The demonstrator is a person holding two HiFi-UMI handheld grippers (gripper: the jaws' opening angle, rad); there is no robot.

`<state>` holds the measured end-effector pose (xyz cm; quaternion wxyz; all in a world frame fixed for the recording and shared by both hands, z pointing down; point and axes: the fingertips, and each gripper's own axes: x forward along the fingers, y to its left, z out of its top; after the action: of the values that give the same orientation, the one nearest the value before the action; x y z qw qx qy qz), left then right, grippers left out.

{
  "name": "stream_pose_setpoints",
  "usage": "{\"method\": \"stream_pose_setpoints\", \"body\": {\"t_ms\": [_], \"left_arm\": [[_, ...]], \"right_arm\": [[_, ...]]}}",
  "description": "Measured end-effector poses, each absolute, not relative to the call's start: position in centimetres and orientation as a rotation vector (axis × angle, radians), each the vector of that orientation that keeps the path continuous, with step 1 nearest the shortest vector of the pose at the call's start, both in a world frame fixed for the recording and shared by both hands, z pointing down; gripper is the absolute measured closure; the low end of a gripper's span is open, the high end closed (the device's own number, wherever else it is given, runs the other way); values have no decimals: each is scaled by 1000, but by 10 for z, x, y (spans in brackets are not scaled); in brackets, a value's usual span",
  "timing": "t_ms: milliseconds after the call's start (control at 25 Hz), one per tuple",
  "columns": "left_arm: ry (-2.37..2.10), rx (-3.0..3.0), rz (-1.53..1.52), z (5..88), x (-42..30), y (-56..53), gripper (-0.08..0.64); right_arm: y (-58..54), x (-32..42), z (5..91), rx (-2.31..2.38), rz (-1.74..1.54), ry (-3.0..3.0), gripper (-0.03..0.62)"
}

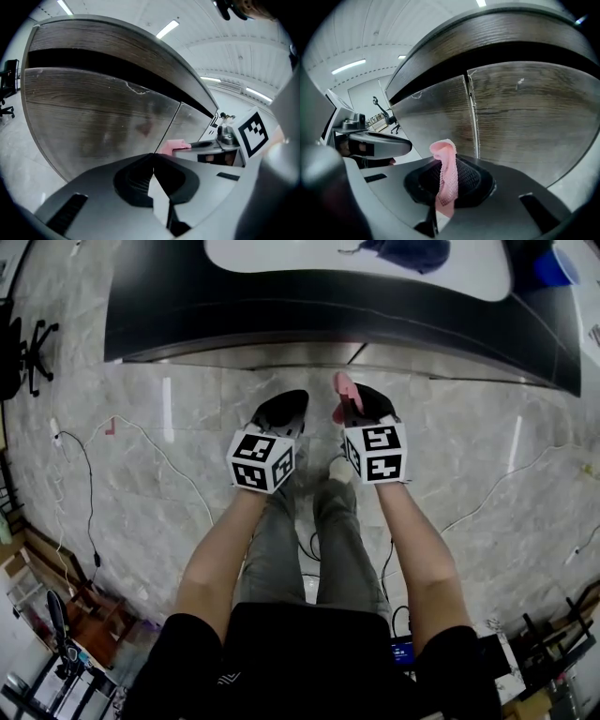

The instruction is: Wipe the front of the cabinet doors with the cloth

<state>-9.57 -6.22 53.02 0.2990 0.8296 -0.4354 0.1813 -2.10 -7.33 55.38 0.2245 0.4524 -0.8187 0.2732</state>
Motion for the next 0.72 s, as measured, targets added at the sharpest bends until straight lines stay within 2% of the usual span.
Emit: {"method": "stream_pose_setpoints", "body": {"t_ms": [720], "left_arm": [[-1049,2275,423,494,-103,-50,551]], "right_arm": [[-59,-36,500,1319,703,-2237,545]]}}
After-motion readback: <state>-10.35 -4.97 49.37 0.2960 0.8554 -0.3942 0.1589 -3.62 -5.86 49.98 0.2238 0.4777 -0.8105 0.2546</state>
